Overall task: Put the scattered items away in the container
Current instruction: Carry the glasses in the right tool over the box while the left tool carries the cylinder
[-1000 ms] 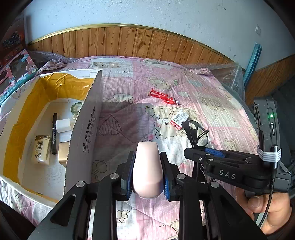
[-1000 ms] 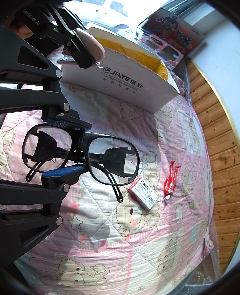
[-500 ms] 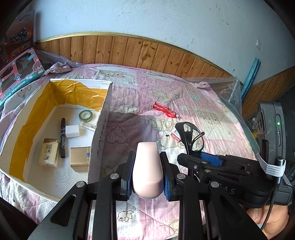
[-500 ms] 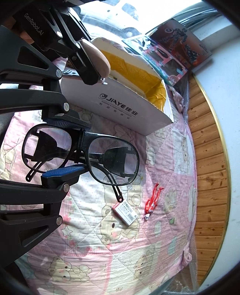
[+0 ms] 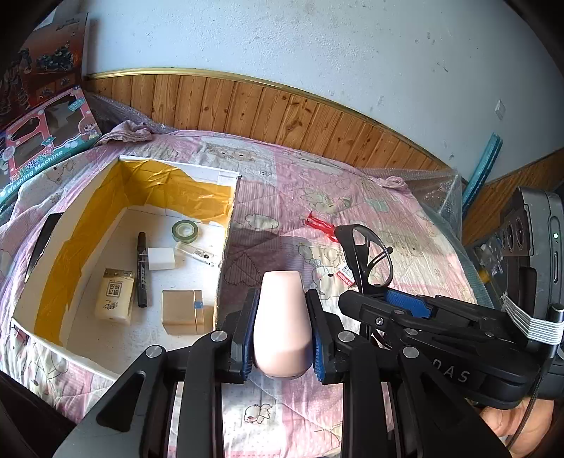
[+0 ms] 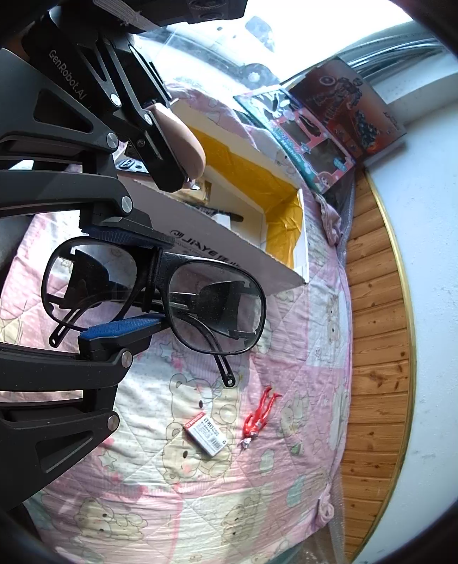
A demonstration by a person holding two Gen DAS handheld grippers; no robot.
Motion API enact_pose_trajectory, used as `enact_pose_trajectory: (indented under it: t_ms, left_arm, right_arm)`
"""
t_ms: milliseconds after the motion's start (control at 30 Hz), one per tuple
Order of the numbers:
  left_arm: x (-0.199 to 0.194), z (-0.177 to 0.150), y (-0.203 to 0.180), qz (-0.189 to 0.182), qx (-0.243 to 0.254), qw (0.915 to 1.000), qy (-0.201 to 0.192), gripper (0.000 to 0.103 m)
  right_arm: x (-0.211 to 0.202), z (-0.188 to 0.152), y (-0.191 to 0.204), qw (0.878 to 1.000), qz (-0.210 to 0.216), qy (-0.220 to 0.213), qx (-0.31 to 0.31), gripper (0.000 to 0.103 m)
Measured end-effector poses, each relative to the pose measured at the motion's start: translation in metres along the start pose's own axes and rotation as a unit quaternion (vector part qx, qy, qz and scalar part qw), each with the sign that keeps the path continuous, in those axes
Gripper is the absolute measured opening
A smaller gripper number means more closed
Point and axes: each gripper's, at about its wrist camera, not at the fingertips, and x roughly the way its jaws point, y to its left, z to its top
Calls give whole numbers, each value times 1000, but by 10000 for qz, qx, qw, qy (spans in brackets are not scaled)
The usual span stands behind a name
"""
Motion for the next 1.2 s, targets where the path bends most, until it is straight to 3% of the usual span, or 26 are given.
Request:
enact_pose_trajectory:
  t_ms: [733, 1200]
  left_arm:
    - [-44, 35, 75, 163, -559, 9969, -522, 27]
    - [-64, 62, 134, 560, -918, 9903, -879, 26]
  right_arm:
    - [3, 34, 67, 9980, 385, -115, -495, 39]
    - [20, 50, 105, 9946, 613, -91, -835, 39]
